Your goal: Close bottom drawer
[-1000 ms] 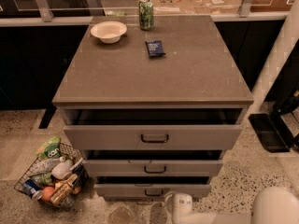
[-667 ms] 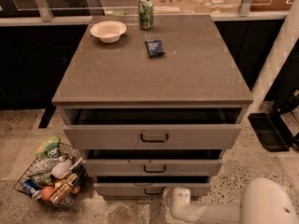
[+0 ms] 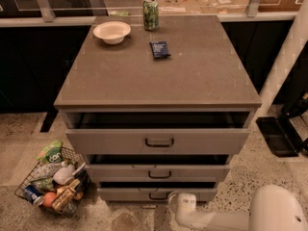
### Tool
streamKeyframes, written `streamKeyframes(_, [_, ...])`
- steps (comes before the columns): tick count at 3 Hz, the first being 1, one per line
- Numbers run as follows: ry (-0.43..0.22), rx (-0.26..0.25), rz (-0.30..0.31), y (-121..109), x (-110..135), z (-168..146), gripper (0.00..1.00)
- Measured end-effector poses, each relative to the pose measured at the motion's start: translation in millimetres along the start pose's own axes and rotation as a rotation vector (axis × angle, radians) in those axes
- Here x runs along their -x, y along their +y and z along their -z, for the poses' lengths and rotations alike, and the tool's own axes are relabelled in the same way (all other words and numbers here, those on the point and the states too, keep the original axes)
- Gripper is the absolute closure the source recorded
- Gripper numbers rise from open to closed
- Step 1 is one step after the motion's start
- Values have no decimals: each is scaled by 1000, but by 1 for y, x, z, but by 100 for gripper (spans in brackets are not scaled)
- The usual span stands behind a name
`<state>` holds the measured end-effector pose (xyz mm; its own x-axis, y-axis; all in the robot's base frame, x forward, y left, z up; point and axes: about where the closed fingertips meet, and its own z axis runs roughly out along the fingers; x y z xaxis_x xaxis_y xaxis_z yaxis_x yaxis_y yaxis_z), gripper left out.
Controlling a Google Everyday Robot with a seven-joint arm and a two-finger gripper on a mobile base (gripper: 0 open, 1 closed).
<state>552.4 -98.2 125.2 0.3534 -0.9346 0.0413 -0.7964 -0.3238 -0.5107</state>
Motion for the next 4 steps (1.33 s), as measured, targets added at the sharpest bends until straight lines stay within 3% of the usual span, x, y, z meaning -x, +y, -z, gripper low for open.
streamKeyframes(3, [0,1,0,1,0,0,15])
streamKeyframes(4, [0,1,0,3,2,1,0])
